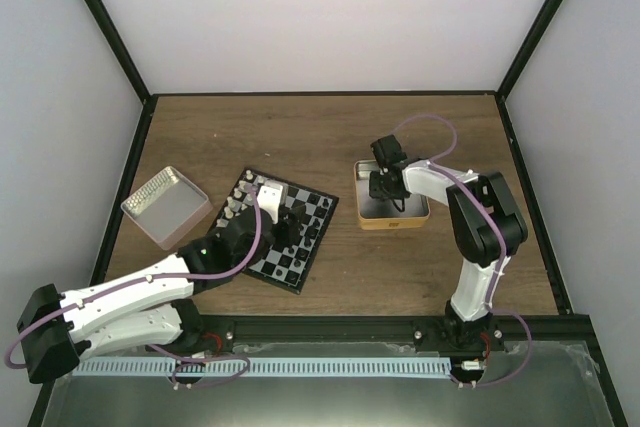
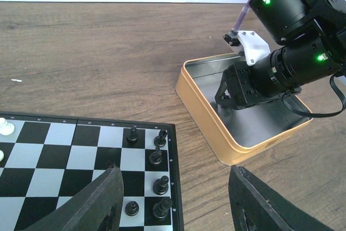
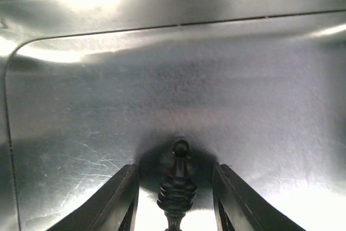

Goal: Set up the chess pieces on the board
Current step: Pick up the chess piece from the storage box.

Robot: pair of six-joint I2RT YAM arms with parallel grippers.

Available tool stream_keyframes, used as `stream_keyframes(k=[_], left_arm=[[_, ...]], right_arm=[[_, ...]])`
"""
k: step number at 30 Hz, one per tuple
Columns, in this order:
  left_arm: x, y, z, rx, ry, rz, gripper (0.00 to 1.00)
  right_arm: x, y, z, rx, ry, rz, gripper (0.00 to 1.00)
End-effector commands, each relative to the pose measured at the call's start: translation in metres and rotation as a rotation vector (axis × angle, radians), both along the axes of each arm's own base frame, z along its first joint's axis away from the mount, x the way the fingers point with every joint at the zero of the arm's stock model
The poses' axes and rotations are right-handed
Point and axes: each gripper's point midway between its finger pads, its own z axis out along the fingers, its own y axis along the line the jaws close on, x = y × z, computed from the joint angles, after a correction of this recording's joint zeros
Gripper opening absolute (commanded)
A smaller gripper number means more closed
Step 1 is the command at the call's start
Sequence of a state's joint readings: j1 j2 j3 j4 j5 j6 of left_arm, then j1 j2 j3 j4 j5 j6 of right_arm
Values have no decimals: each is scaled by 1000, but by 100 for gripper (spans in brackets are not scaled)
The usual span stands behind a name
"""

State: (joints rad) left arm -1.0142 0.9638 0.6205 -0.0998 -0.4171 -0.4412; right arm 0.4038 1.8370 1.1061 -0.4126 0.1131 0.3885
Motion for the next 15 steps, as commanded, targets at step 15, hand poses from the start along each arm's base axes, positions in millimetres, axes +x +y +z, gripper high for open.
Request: stream_keyframes(k=[15], left_arm=[[5,-3,14,-59,17,0,55]], right_arm=[[-7,-7,7,-7,-39,-74,16]])
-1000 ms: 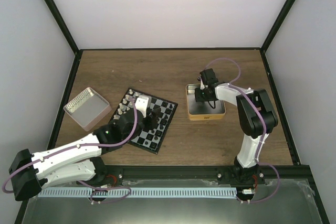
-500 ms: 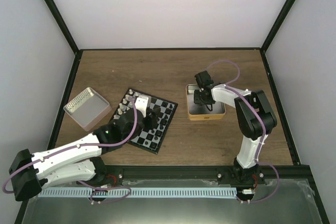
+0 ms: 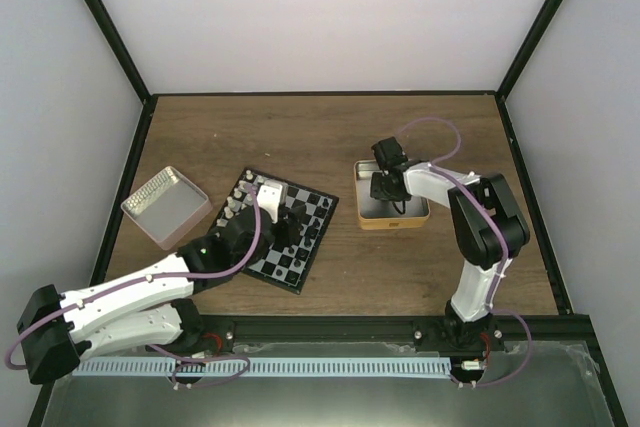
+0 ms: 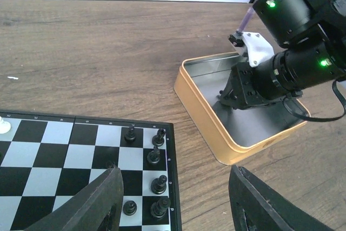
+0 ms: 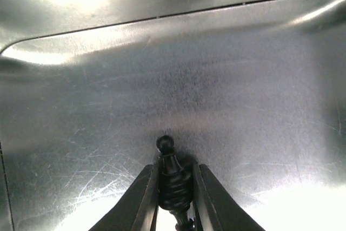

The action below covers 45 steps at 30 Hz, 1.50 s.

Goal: Set up the chess pieces on the board
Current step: Pick up the chess piece from the storage box.

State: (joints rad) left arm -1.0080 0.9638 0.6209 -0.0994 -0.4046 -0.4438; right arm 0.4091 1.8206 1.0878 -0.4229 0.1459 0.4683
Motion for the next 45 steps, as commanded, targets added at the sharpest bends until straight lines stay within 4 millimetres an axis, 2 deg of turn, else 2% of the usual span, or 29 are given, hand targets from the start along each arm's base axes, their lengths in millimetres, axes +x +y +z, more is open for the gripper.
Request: stream_keyframes(k=[1,5,9,14,18,19,21,26,31,35,41,45], left_arm=[[7,-3,16,-66,21,9,55],[21,-8,30,-134,88,-4,57],[37,-20,50,-275,194,-75,59],[46,-45,77,-436,291,-226,66],[51,-61,95,-548,354,-310,70],[52,-65,101,-562,353,-322,71],[56,-68,99,-570,362,-319,72],[63,-70,74,-553,433,-275,71],[66,-71,61,-544,470,-247,60],[69,-68,58,-537,457,-226,41],[72,-67,48,-516,471,-204,34],[70,-70,47,-527,474,-221,23]], right_arm=[[3,-1,15,-4,-79,11,16],[15,10,66,73,-252,65,16],[7,46,120,265,-355,232,16],[-36,101,171,564,-419,565,17],[-70,124,196,707,-453,765,17],[-75,128,201,725,-462,798,17],[-84,132,207,752,-471,848,17],[-95,141,220,788,-492,912,17],[-99,146,228,826,-502,943,17],[-103,151,231,841,-506,965,17],[-101,152,234,851,-509,968,17],[-100,153,235,854,-512,963,17]])
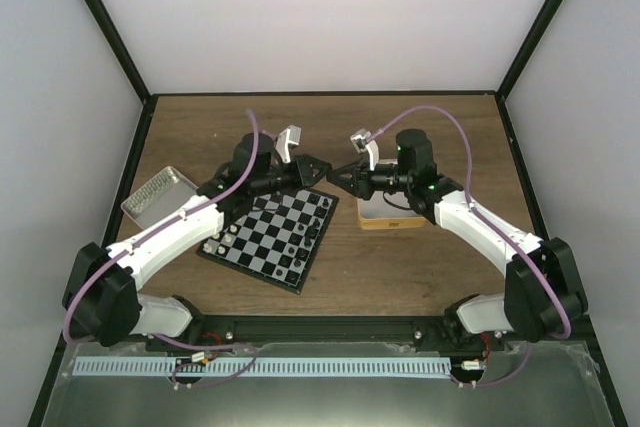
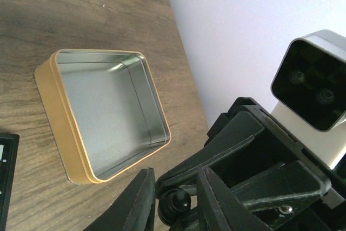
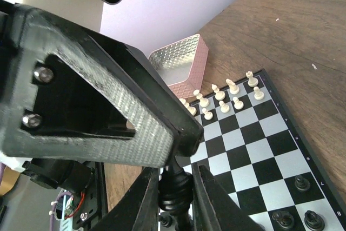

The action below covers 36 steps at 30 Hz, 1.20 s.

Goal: Set up the chess pieces on the board
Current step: Pick up the chess piece from the storage box.

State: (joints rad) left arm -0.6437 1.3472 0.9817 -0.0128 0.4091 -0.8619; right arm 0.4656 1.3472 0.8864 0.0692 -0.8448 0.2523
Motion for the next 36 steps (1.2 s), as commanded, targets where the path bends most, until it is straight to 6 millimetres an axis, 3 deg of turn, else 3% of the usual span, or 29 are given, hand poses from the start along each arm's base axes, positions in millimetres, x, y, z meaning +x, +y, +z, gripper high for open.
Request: stream_keyframes(k=[1,8,10,15,19,27,31,36], left_arm=[[2,-2,0,-13,-7,-7,20],[-5,-4,3,-37,-9,-42,5],[-5,-5,5,-47,-12,-45,4],[-7,-2,16,-70,-47,-34,4],[-7,4,35,-115,-74,-7,4],[-14,14,81,-295,-75,32,4],[-19,14,99,-375,-63,19,4],[-20,15,107,-415,-60,18,4]], right_arm=[[0,6,18,36,-39,19,17],[3,6,17,42,-23,3,17],[4,5,18,44,-20,-7,19],[-2,3,35,87,-1,-19,54],[-12,-2,51,183,37,-41,67],[-49,-15,88,529,169,27,66],[-50,-14,105,588,182,24,61],[-44,-15,115,640,223,6,52]])
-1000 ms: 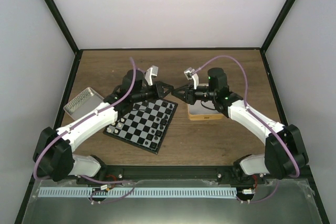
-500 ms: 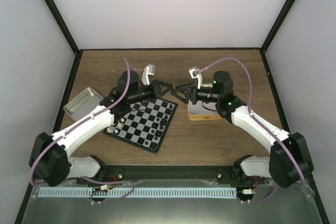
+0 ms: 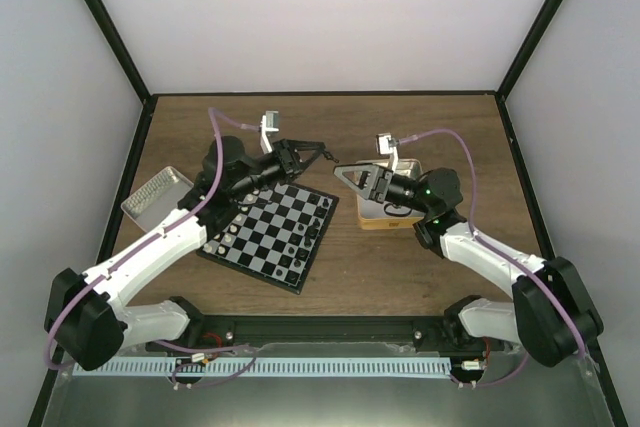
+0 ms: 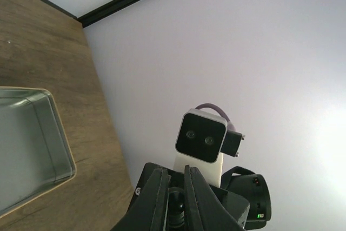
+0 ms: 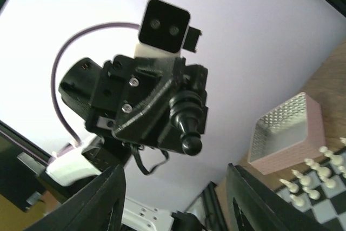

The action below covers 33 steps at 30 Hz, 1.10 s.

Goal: Set up the chess pieces on the board
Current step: Pick up the chess piece from the storage box.

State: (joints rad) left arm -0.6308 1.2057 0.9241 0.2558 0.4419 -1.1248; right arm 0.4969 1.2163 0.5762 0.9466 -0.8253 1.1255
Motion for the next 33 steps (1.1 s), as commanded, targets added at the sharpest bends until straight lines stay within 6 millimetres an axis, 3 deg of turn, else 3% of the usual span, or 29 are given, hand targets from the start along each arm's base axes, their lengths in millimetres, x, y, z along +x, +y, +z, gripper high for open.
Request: stream_keyframes(k=[1,11,18,24,28,33], left_arm=[[-5,3,18,-82,-13,-10,4],[-4,6,17,-90,-16,0,4],[-2,7,12,-82,-13,10,4],[2,6,7,-75,-11,12,4],[3,7,7,-74,-17,19,4],[3,7,4,-69,-13,15,4]], right_arm=[[1,-3,37,123,-1,-8,49],[18,-2,38,161,78,-42,32],[17,1,43,168,89,-13,22],[13,3,36,145,120,6,19],[12,5,28,130,145,5,26],[14,5,29,132,143,2,20]])
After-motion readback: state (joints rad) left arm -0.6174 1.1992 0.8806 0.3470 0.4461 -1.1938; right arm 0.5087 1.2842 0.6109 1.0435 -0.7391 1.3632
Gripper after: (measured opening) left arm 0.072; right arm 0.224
